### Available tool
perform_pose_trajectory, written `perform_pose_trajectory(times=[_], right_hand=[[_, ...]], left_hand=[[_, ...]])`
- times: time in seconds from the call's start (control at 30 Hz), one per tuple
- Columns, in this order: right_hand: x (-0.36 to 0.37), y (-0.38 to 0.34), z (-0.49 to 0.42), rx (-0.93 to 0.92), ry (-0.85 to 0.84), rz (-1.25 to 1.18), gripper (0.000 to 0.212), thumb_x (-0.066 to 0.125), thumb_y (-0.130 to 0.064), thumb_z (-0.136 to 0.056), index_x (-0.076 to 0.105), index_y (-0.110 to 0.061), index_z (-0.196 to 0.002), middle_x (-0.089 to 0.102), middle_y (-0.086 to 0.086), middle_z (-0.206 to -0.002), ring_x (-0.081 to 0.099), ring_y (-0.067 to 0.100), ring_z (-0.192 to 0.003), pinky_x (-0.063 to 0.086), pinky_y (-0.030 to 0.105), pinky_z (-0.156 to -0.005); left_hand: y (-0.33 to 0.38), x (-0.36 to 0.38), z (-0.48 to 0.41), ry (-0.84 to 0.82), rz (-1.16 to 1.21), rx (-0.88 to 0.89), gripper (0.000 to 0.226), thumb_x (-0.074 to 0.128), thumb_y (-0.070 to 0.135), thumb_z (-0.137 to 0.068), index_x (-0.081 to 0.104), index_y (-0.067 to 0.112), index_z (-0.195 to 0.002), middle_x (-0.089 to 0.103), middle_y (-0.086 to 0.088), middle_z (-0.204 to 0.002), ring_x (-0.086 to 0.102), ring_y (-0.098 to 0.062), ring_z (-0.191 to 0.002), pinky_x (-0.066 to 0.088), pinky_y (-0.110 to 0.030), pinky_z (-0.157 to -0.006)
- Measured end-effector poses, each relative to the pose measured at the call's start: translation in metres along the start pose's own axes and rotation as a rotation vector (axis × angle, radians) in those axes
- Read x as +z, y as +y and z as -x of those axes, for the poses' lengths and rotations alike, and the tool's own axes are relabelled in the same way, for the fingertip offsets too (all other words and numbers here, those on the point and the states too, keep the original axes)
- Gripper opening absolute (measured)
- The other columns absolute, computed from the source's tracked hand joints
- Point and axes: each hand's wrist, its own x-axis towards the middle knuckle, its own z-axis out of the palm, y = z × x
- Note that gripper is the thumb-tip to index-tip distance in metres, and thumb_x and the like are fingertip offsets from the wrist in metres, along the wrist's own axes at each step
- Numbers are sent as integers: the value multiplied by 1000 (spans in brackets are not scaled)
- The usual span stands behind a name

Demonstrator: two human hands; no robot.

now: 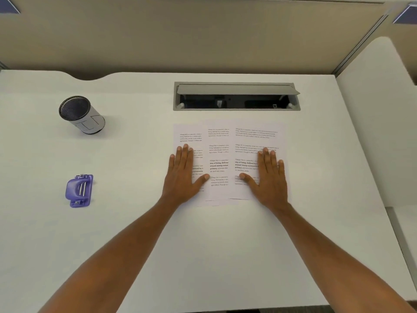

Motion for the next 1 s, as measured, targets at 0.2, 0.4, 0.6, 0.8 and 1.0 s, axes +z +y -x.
perform_pose_trajectory(times=[0.2,0.4,0.6,0.8,1.0], right_hand=[[7,-17,0,-48,-4,5,107,37,-81,-100,16,-7,-175,12,13,-185,6,33,-172,9,56,-139],[11,-35,1,-86,-4,24,108,39,-81,-100,16,-6,-175,11,13,-185,6,33,-172,11,57,-138],[15,-50,4,-113,-7,21,91,42,-65,-110,16,-7,-175,9,14,-184,6,33,-172,10,56,-138],[16,-62,6,-113,-32,-40,76,44,-46,-116,14,-9,-175,6,13,-185,2,31,-172,6,54,-139],[3,-56,10,63,100,-162,71,62,-36,-110,39,-1,-168,27,21,-180,28,39,-167,26,55,-135]], left_hand=[[21,9,-3,13,9,15,104,51,67,-106,9,1,-174,1,-17,-185,-2,-37,-172,0,-55,-140],[39,18,-2,62,34,19,102,47,66,-106,11,-1,-173,6,-20,-184,1,-38,-172,2,-56,-140],[50,24,0,70,56,-1,89,42,55,-112,10,-1,-173,3,-19,-184,-1,-37,-172,2,-55,-140],[54,20,4,27,96,21,81,44,44,-115,7,2,-174,-3,-18,-184,-6,-34,-172,0,-55,-139],[44,-4,24,8,162,55,75,56,30,-112,22,6,-174,0,-18,-184,-2,-37,-172,9,-52,-140]])
